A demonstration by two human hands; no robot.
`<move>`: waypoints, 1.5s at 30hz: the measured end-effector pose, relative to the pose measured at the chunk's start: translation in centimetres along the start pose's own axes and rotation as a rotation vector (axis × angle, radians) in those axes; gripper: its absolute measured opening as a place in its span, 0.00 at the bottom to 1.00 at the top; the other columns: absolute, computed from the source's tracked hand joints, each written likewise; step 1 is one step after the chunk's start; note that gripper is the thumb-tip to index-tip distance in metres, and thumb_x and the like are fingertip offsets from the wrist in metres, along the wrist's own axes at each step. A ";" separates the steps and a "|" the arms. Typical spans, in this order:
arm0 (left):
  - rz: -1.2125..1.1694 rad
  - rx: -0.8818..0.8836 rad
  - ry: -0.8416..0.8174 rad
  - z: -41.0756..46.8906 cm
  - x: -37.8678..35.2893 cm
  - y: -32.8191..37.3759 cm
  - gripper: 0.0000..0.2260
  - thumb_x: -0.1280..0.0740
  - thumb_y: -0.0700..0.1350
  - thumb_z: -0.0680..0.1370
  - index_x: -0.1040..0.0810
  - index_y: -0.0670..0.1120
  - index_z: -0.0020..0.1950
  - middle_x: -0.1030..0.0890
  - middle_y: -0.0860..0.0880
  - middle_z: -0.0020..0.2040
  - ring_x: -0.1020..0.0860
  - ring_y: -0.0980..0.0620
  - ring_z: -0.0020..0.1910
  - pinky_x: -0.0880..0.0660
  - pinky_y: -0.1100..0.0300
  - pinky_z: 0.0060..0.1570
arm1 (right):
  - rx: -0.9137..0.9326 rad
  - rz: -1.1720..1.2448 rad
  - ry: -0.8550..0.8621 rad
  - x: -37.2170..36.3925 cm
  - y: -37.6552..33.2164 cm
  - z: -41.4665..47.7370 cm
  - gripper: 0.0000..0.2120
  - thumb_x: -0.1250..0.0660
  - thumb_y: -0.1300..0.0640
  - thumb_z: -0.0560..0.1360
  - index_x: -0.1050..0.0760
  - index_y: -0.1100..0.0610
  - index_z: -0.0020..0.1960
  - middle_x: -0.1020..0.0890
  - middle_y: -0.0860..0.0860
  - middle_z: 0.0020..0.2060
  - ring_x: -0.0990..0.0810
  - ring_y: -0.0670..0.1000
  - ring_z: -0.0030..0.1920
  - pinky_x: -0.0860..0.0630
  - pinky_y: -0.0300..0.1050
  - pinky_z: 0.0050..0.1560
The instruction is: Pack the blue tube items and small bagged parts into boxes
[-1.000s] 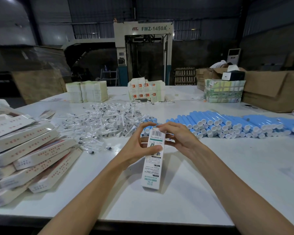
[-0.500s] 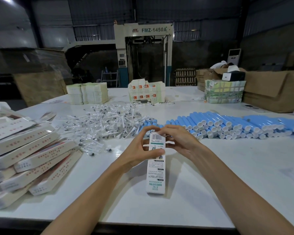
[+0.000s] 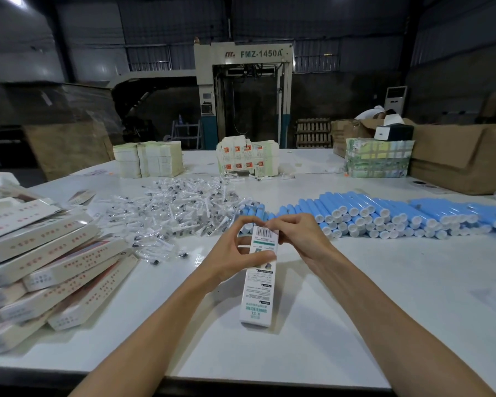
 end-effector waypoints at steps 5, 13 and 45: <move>0.071 -0.006 0.071 0.2 0.3 0.2 0.34 0.14 0.55 0.70 0.26 0.61 0.71 0.11 0.48 0.53 0.11 0.42 0.46 0.15 0.55 0.45 | 0.064 -0.002 0.100 -0.6 -0.3 -0.4 0.06 0.26 0.61 0.76 0.12 0.59 0.43 0.13 0.60 0.39 0.18 0.54 0.40 0.21 0.54 0.49; 0.161 -0.012 0.073 0.0 0.8 0.9 0.31 0.16 0.56 0.68 0.25 0.62 0.67 0.10 0.48 0.50 0.14 0.34 0.48 0.14 0.40 0.49 | 0.106 -0.027 0.075 -0.9 -0.2 -0.7 0.08 0.27 0.59 0.78 0.12 0.58 0.43 0.13 0.58 0.39 0.19 0.52 0.40 0.21 0.53 0.50; 0.035 -0.067 0.184 -0.3 0.3 0.4 0.26 0.16 0.52 0.73 0.24 0.59 0.66 0.12 0.48 0.52 0.13 0.45 0.47 0.16 0.56 0.45 | 0.223 0.063 0.075 -1.3 1.8 0.1 0.03 0.26 0.56 0.79 0.15 0.55 0.51 0.11 0.52 0.46 0.12 0.51 0.49 0.18 0.41 0.48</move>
Point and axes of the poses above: each hand's wrist, its own z-axis towards the middle knuckle, its own x-axis out of the back of the hand, y = z × x, the point moved 3 cm from there along z, towards the middle knuckle
